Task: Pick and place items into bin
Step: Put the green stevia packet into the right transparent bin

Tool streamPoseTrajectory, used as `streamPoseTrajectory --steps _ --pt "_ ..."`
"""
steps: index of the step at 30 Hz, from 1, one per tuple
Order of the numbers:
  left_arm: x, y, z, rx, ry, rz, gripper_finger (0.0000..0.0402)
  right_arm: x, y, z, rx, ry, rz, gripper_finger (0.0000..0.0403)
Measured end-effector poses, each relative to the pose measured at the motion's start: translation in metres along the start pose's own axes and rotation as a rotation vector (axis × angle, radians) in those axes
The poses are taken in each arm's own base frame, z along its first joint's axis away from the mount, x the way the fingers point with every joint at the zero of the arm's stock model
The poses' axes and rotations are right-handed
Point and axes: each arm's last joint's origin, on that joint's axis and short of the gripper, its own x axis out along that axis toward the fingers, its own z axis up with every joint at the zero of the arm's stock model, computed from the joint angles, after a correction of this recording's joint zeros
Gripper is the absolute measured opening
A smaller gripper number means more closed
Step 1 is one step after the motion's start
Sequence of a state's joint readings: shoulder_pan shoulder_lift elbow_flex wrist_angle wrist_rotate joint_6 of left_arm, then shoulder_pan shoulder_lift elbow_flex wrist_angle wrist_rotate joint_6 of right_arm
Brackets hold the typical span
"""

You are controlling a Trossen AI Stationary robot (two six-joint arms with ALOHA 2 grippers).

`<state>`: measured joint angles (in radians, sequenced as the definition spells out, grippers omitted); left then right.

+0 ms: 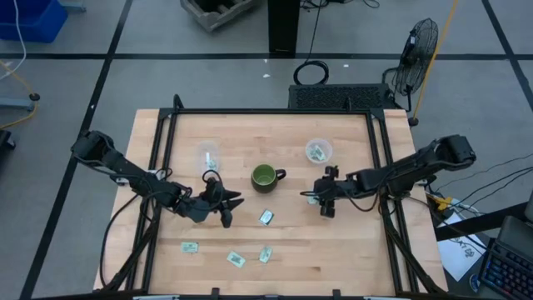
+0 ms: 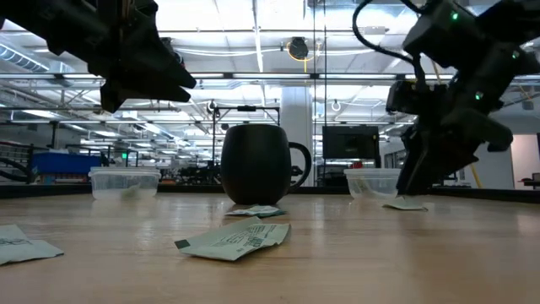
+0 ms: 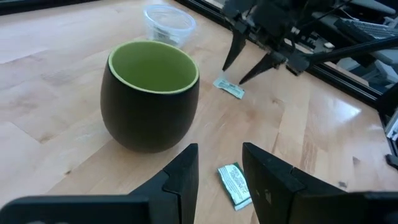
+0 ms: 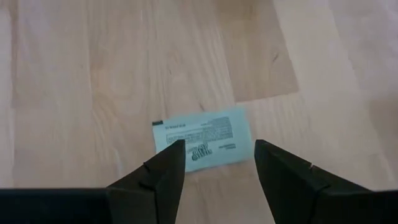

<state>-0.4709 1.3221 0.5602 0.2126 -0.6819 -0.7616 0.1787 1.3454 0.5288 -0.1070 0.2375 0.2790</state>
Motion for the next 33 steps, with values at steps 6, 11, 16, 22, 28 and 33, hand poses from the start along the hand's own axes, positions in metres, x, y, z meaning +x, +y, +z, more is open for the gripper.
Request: streamPoseTrajectory --steps 6,11,16,22,28,33 --pt "0.0 0.0 0.0 0.0 0.0 0.0 0.0129 0.02 0.003 -0.004 -0.029 0.0 -0.038 0.0182" --pt "0.0 0.0 0.0 0.0 0.001 0.0 0.0129 0.032 0.003 -0.01 -0.024 0.041 -0.074 0.0158" --pt "0.0 0.0 0.0 0.004 0.004 0.004 0.0129 0.034 0.004 -0.009 -0.014 0.027 -0.06 0.0099" --pt "0.0 0.0 0.0 0.002 0.004 0.003 0.0129 0.029 0.005 -0.002 -0.027 -0.035 -0.01 0.0024" --pt "0.0 0.0 0.0 0.002 0.004 0.003 0.0129 0.029 0.003 0.0 -0.016 -0.024 0.024 0.0008" --pt "0.0 0.0 0.0 0.003 0.004 0.003 0.0129 0.023 0.004 0.003 -0.032 -0.056 0.025 0.0002"
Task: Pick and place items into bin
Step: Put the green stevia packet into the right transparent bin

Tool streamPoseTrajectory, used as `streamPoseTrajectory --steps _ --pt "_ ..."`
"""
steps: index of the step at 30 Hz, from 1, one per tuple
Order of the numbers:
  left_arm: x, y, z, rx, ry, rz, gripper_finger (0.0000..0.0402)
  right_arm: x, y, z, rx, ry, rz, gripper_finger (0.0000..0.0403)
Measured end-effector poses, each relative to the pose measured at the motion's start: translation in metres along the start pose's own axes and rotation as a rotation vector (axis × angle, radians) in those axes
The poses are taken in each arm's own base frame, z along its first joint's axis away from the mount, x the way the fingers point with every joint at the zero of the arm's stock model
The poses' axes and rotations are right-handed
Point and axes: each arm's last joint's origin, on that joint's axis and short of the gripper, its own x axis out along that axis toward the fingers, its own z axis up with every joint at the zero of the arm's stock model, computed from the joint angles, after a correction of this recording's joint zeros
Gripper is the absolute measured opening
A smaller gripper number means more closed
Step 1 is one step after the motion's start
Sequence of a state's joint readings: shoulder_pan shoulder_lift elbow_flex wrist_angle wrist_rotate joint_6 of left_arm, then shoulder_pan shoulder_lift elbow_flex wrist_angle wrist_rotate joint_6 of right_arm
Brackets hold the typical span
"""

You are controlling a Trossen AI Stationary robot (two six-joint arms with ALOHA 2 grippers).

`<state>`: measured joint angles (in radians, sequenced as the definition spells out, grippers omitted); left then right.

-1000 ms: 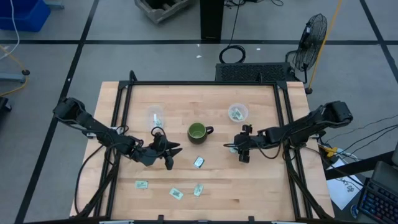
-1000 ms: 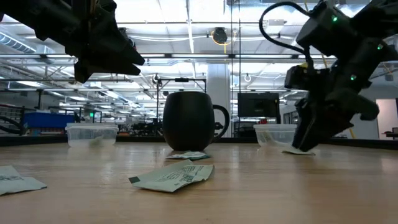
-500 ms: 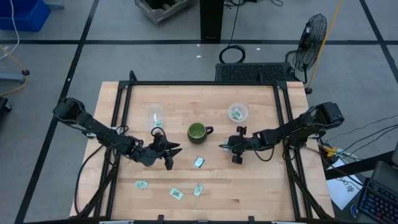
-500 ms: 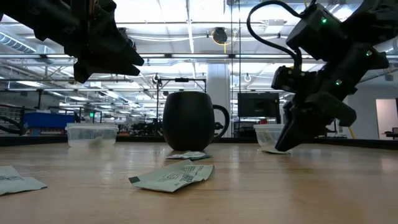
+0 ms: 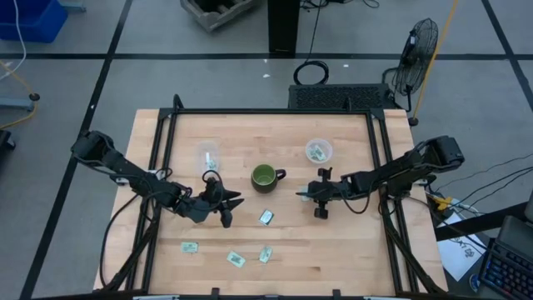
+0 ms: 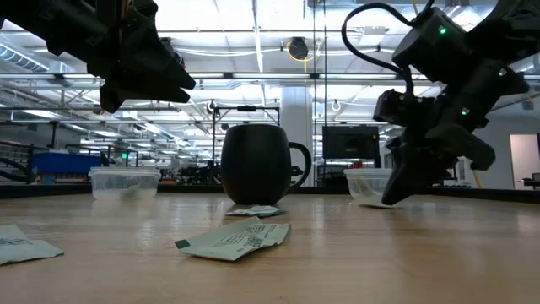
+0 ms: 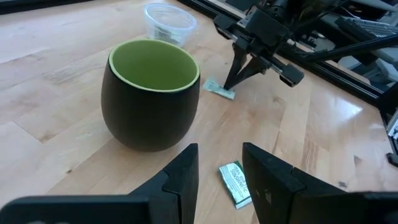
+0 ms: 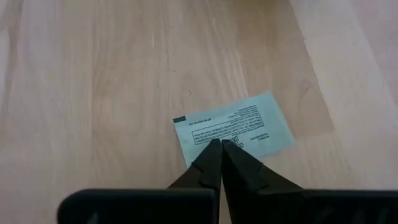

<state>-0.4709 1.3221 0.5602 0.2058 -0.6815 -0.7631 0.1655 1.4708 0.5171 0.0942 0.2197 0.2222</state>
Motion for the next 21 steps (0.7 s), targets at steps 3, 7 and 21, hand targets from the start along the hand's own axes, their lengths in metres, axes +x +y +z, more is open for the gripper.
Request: streamPoseTrajectory --steps 3,7,21 --pt "0.0 0.0 0.0 0.0 0.0 0.0 0.0129 -0.009 -0.001 0.005 -0.006 -0.048 0.006 0.0001" --pt "0.0 0.0 0.0 0.003 0.0 0.0 0.0129 -0.022 -0.002 0.015 0.0 -0.128 0.024 0.0014" --pt "0.0 0.0 0.0 0.001 0.0 0.0 0.0129 -0.011 0.002 0.011 -0.027 -0.101 0.043 0.0245"
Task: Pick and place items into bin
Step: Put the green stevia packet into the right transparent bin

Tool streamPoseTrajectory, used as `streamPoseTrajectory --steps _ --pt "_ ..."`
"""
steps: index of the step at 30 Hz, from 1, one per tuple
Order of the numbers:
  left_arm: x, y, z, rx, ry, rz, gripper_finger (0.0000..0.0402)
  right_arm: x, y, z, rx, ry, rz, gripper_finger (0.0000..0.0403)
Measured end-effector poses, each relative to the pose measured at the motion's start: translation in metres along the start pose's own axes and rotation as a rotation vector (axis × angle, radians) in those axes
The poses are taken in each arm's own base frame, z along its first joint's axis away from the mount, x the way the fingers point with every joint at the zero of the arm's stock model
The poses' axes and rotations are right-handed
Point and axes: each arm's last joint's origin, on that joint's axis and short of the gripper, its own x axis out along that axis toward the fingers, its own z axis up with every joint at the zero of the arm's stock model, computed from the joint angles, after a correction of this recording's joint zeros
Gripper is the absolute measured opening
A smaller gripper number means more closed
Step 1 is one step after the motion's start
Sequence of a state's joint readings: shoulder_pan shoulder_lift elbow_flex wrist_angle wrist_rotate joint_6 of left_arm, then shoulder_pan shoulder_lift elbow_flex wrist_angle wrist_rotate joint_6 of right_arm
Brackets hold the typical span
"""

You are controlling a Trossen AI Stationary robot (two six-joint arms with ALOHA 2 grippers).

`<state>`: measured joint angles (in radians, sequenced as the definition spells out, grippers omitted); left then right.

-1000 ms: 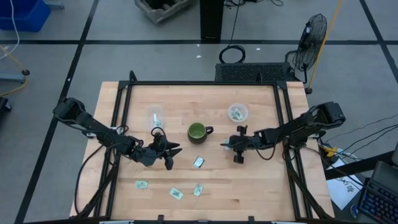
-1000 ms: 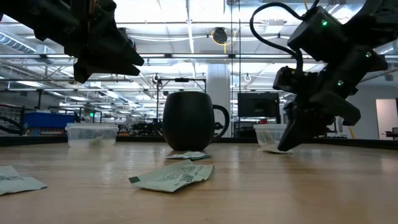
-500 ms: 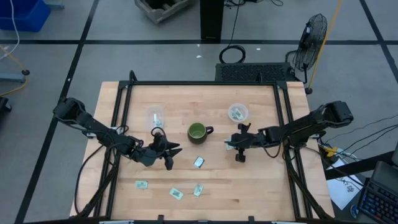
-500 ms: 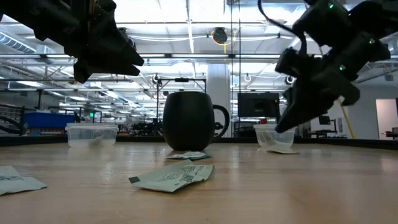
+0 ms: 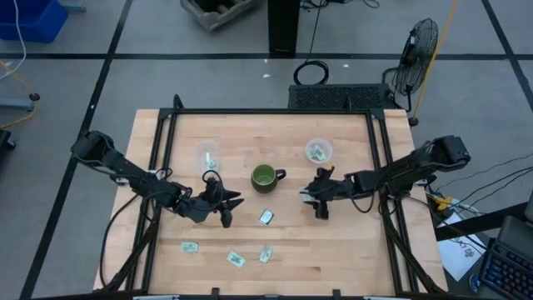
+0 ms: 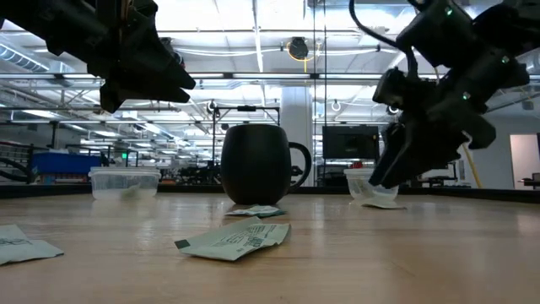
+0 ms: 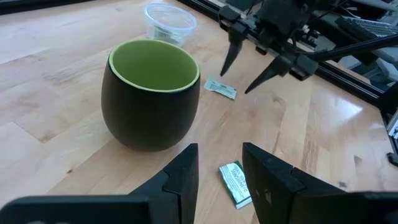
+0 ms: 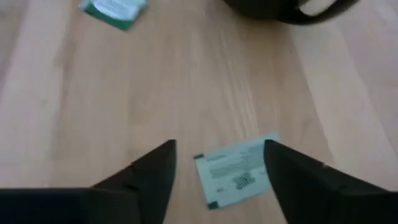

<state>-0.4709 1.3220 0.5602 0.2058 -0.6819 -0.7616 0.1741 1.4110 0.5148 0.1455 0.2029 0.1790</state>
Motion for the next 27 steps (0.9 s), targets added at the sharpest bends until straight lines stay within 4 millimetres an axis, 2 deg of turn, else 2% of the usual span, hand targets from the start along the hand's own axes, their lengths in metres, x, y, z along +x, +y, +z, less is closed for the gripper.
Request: streamPoseTrajectory --steps 5,11,17,23,27 --pt "0.0 0.0 0.0 0.0 0.0 0.0 0.0129 0.011 -0.001 -0.009 -0.031 0.053 -0.076 0.0281" --pt "0.0 0.0 0.0 -0.002 0.0 0.0 0.0129 0.023 -0.001 -0.016 -0.002 0.101 -0.084 0.0266" --pt "0.0 0.0 0.0 -0.007 -0.001 0.0 0.0129 0.025 0.0 -0.018 0.02 0.111 -0.077 0.0203" --pt "0.0 0.0 0.0 -0.007 -0.001 0.0 0.0129 0.027 0.001 -0.021 0.034 0.14 -0.041 0.0109" --pt "0.0 0.0 0.0 -0.007 -0.001 0.0 0.0129 0.025 0.004 -0.014 0.017 0.07 -0.014 0.0065"
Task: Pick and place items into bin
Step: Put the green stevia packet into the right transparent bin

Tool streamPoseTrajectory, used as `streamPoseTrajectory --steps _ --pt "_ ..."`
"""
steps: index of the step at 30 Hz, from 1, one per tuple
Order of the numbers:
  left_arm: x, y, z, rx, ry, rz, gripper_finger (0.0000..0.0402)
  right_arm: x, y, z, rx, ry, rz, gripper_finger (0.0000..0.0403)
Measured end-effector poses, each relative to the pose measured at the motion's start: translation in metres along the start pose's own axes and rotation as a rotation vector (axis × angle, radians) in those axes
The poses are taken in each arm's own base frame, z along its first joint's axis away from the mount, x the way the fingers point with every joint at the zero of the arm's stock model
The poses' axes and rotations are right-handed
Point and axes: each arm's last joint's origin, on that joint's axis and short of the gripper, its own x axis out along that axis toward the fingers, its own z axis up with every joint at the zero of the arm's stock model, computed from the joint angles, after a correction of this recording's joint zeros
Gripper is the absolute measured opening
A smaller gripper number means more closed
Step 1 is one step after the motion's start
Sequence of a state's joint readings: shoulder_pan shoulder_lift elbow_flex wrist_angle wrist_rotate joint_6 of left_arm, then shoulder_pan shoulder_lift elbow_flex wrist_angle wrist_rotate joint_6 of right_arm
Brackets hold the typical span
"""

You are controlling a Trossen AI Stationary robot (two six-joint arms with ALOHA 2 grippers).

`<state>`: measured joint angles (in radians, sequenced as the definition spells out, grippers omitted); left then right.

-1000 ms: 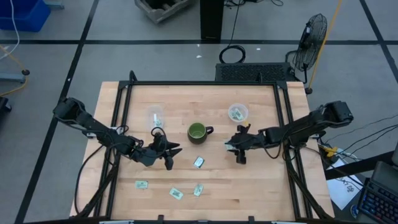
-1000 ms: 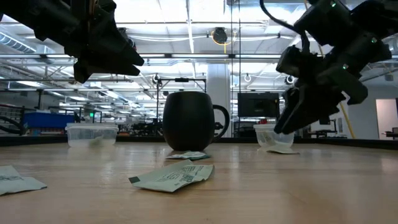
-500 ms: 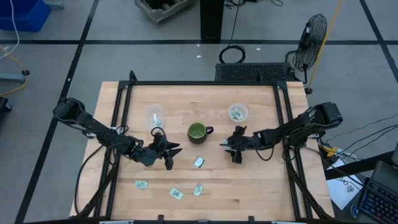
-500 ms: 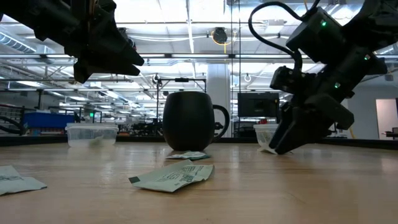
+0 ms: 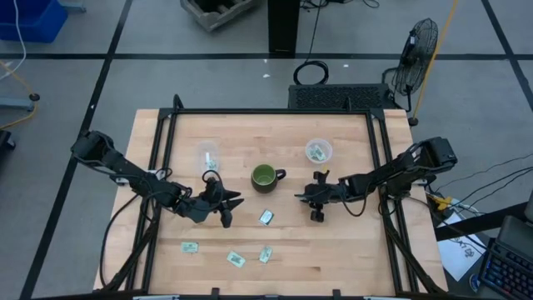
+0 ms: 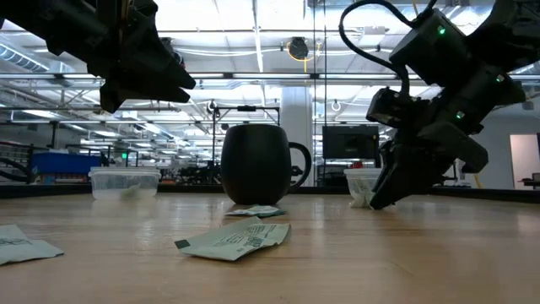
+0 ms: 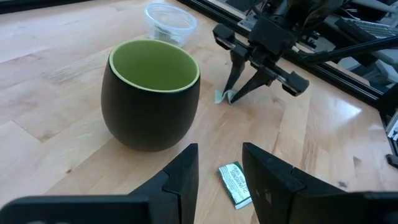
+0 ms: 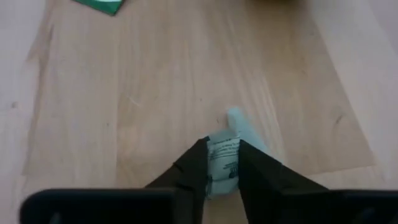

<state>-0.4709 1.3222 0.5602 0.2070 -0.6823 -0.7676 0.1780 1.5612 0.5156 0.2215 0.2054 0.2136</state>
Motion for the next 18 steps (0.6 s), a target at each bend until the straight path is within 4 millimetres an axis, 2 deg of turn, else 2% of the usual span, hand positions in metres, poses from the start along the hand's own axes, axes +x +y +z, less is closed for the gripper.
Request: streamPoseTrajectory --steps 5,10,14,18 --pt "0.0 0.0 0.0 0.001 0.0 0.0 0.0129 -0.011 0.0 0.012 -0.063 -0.105 0.013 0.0044" --pt "0.0 0.0 0.0 0.006 0.0 0.001 0.0129 -0.031 -0.006 0.026 -0.075 -0.213 -0.075 0.0039" --pt "0.0 0.0 0.0 0.006 0.0 0.001 0.0129 -0.053 -0.014 0.033 -0.031 -0.283 -0.236 0.0042" --pt "0.0 0.0 0.0 0.003 0.0 0.0 0.0129 -0.073 -0.027 0.027 0.1 -0.284 -0.468 0.0042"
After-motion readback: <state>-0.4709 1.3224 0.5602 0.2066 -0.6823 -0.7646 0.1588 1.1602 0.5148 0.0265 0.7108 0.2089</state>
